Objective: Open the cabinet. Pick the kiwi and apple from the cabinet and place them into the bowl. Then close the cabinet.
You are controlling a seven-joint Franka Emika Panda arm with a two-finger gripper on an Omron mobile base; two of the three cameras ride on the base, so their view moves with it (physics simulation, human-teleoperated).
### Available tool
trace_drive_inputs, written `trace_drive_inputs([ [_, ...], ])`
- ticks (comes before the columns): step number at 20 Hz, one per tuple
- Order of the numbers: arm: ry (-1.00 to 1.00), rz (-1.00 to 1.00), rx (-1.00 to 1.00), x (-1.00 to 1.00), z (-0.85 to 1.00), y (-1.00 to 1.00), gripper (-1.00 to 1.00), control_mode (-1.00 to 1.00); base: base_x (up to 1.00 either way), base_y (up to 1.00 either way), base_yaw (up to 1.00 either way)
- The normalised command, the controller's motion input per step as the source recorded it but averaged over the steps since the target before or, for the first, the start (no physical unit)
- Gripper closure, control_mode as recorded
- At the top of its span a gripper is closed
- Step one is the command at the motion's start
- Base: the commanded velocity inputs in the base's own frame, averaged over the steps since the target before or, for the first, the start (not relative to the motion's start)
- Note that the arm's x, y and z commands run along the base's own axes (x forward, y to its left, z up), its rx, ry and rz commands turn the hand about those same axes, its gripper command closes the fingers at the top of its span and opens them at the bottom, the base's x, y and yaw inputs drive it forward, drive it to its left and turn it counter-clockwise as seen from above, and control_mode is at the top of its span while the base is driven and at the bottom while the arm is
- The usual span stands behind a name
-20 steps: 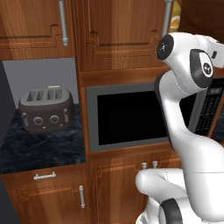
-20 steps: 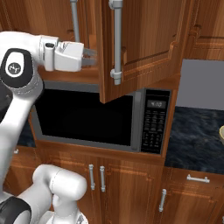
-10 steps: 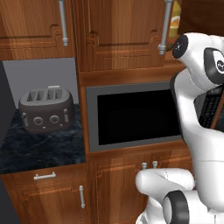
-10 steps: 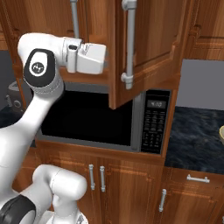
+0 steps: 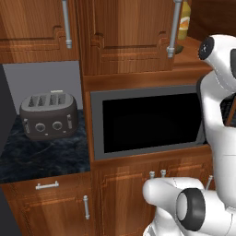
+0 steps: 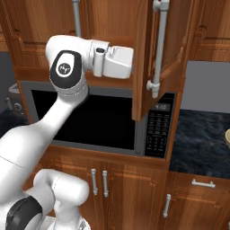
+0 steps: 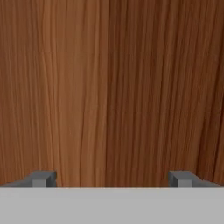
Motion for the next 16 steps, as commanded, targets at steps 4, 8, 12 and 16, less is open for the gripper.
trace_drive_inputs([
  [4, 0.0, 0.0, -0.02, 0.04, -0.15, -0.24, -1.0, -1.0, 0.0, 0.0, 0.0],
  [8, 0.0, 0.0, 0.0, 0.0, -0.18, -0.16, -1.0, -1.0, 0.0, 0.0, 0.0],
  [12, 0.0, 0.0, 0.0, 0.0, -0.16, -0.24, -1.0, -1.0, 0.0, 0.0, 0.0],
  [16, 0.0, 0.06, 0.0, 0.0, -0.06, -0.03, -1.0, -1.0, 0.0, 0.0, 0.0],
])
